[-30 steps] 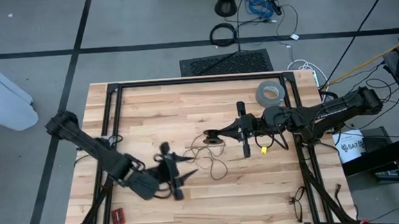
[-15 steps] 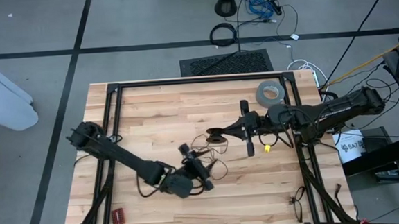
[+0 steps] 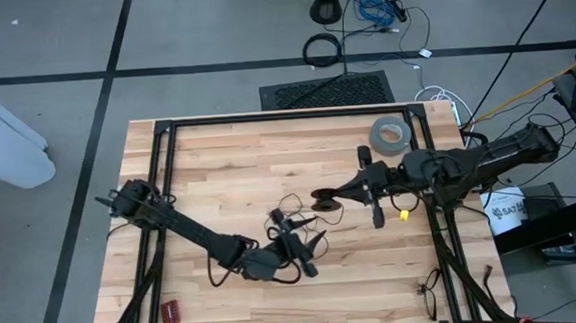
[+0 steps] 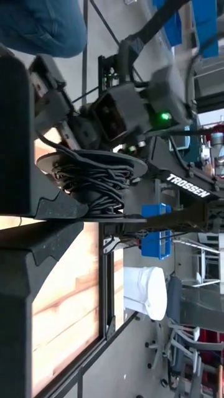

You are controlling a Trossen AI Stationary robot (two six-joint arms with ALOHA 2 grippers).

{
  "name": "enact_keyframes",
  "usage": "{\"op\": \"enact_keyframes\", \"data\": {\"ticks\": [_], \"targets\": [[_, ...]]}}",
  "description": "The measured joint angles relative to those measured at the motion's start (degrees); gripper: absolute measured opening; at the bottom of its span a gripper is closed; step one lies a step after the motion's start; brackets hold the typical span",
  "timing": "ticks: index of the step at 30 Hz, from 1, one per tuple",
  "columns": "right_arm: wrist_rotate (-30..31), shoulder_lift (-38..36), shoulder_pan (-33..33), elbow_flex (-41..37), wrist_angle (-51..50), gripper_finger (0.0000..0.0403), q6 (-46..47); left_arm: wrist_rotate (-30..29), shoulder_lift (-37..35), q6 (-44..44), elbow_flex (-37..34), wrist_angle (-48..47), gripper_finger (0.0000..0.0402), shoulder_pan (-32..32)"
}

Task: Coil cords
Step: Coil the black wire onto the spool

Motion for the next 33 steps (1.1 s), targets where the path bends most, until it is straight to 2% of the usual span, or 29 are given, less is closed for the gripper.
{"op": "enact_keyframes", "data": {"ticks": [3, 13, 16, 21, 24, 28, 33], "targets": [[0.1, -0.3, 0.6, 0.0, -0.9, 0.0, -0.1, 1.1, 0.0, 4.0, 0.0, 3.1, 0.0192, 0.1], [0.1, -0.3, 0.9, 0.0, -1.4, 0.0, 0.0, 5.5, 0.0, 5.4, 0.0, 2.3, 0.0181, 2.4], [0.1, -0.3, 0.9, 0.0, -1.4, 0.0, 0.1, 7.5, 0.0, 5.3, 0.0, 1.0, 0.016, 3.4], [0.1, -0.3, 1.1, 0.0, -2.0, 0.0, 0.3, 6.8, 0.0, 5.5, 0.0, 0.9, 0.0112, 3.6], [0.1, -0.3, 1.3, 0.0, -2.4, 0.0, 0.3, 4.5, -0.1, 7.0, 0.0, 0.7, 0.0074, 3.2], [0.1, -0.3, 1.3, 0.0, -2.4, 0.0, 0.3, 4.1, -0.1, 6.0, 0.0, -3.3, 0.0016, 3.1], [0.1, -0.3, 1.3, 0.0, -2.3, 0.0, 1.1, 3.9, -0.1, 3.6, 0.0, -8.3, 0.0012, 3.4]]}}
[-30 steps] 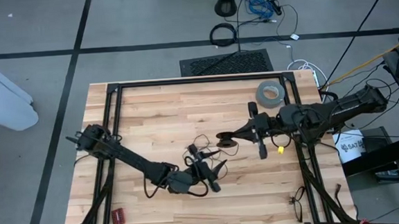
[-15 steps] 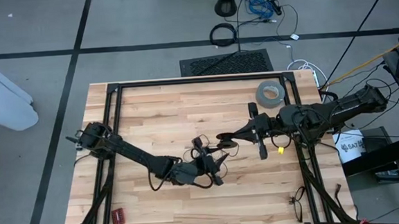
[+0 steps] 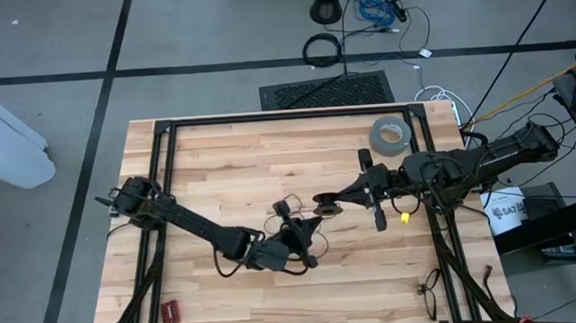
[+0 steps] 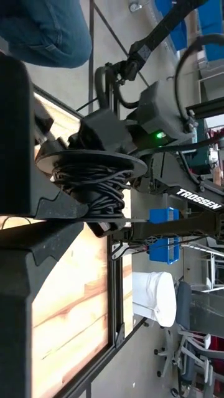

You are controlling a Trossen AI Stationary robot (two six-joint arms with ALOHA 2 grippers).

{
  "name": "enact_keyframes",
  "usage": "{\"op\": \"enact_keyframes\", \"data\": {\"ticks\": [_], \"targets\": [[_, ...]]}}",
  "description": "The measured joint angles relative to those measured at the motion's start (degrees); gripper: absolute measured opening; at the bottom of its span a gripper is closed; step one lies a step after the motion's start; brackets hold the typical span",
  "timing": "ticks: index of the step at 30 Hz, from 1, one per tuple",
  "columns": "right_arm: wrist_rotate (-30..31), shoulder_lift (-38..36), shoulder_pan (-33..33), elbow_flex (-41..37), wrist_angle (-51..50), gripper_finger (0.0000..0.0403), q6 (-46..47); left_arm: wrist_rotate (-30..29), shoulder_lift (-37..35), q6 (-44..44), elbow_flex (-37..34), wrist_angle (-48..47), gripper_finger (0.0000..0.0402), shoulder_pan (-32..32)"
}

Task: Coil cords
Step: Coil the black wire onto the spool

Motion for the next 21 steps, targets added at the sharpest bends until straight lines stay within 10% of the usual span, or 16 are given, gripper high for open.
{"op": "enact_keyframes", "data": {"ticks": [21], "targets": [[0.1, 2.2, -0.2, 0.0, -3.7, 0.0, -2.9, -5.2, -10.3, -11.1, 0.0, -25.8, 0.0005, -0.8]]}}
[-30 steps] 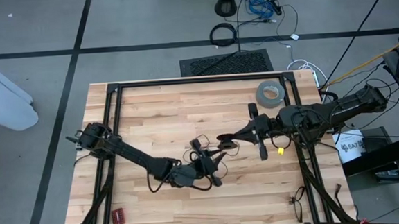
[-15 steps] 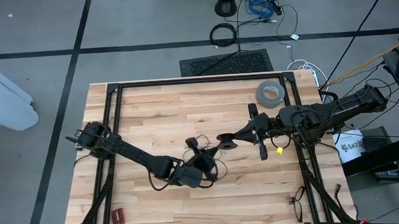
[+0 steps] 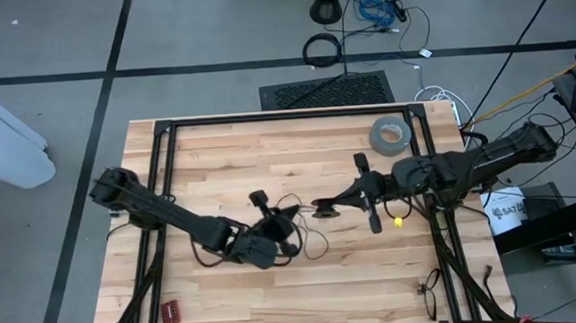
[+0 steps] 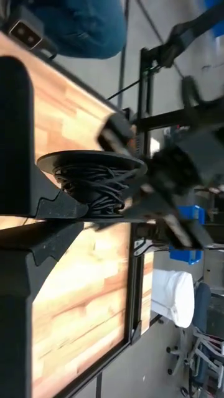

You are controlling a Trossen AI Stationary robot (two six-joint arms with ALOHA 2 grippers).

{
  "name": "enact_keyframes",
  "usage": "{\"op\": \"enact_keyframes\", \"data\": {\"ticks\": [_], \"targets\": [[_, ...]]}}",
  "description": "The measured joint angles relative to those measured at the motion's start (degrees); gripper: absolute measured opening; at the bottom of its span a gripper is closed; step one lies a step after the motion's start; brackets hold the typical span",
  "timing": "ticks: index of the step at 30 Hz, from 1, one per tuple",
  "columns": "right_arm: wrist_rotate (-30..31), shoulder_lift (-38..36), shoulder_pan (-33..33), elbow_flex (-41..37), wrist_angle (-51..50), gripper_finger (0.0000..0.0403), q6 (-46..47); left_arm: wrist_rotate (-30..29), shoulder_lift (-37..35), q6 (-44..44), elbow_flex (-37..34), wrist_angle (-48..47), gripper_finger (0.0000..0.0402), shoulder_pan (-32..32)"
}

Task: Coil cords
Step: Coil the black wire onto the spool

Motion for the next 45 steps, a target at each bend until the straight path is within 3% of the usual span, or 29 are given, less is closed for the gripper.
{"op": "enact_keyframes", "data": {"ticks": [5, 12, 16, 25, 35, 45], "targets": [[0.2, 2.3, -0.8, 0.0, 0.0, 0.0, -2.3, 0.4, -4.5, -5.1, 0.0, -8.0, 0.0005, 0.0], [5.9, 6.7, -1.6, 0.0, 2.1, 0.0, -5.5, 9.4, -10.3, -5.6, 0.0, -8.5, 0.0005, -1.0], [6.0, 8.6, -2.4, 0.0, 3.7, 0.0, -6.4, 10.5, -12.1, -5.7, 0.0, -8.3, 0.0005, -1.5], [9.6, 12.7, -3.4, 0.0, 10.9, 0.0, -8.0, 15.5, -12.1, -8.7, 0.0, -3.8, 0.0005, -0.4], [15.1, 18.4, -3.3, 0.0, 20.2, 0.0, -8.7, 17.3, -12.1, -19.9, 0.0, -2.2, 0.0005, 1.8], [15.1, 19.0, -3.2, 0.0, 23.8, 0.0, -7.3, 18.0, -10.6, -22.1, 0.1, -1.1, 0.0005, 2.4]]}}
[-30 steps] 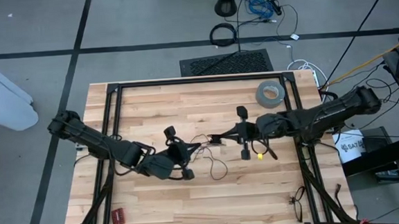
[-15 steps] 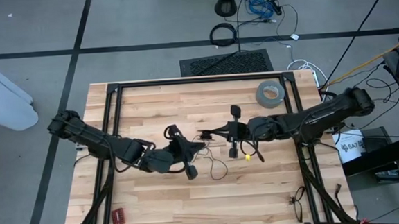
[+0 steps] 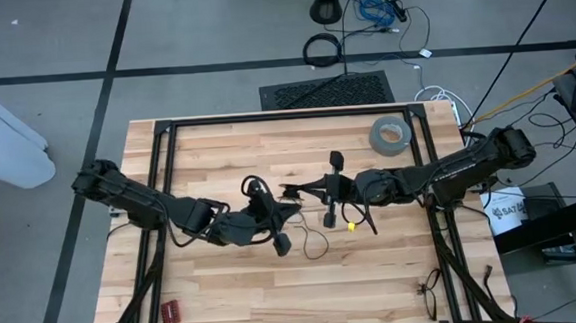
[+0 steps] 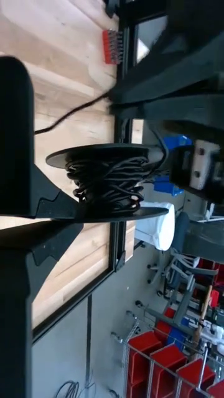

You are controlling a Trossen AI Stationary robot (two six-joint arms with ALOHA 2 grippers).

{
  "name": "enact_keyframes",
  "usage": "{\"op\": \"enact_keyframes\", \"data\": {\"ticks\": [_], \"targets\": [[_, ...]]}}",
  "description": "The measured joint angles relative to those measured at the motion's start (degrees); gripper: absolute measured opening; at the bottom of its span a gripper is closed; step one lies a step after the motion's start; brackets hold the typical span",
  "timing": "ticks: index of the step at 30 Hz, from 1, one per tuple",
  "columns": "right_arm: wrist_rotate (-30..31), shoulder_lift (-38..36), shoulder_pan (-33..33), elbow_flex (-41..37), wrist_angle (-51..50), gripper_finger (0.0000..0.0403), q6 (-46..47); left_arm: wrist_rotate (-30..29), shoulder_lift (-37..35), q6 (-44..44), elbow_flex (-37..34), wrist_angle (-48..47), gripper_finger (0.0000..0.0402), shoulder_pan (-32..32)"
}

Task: Coil cords
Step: Coil the black wire onto the spool

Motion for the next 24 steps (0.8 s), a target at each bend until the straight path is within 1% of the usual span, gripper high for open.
{"op": "enact_keyframes", "data": {"ticks": [5, 9, 12, 24], "targets": [[-0.1, 0.0, 0.0, 0.0, 0.3, 0.0, 0.3, -0.3, 2.8, -0.1, 0.0, 4.8, 0.0005, 0.4], [0.0, 0.0, 0.0, 0.0, -0.1, 0.0, 0.4, -0.3, 4.8, -0.1, 0.0, 6.8, 0.0017, 1.2], [0.0, 0.0, 0.0, 0.0, -0.1, 0.0, 1.2, -0.3, 5.4, -1.3, 0.0, 6.9, 0.0028, 1.6], [0.1, 0.0, 0.0, 0.0, -0.8, 0.0, 2.5, -0.6, 5.6, -1.4, 0.0, 7.2, 0.0057, 1.8]]}}
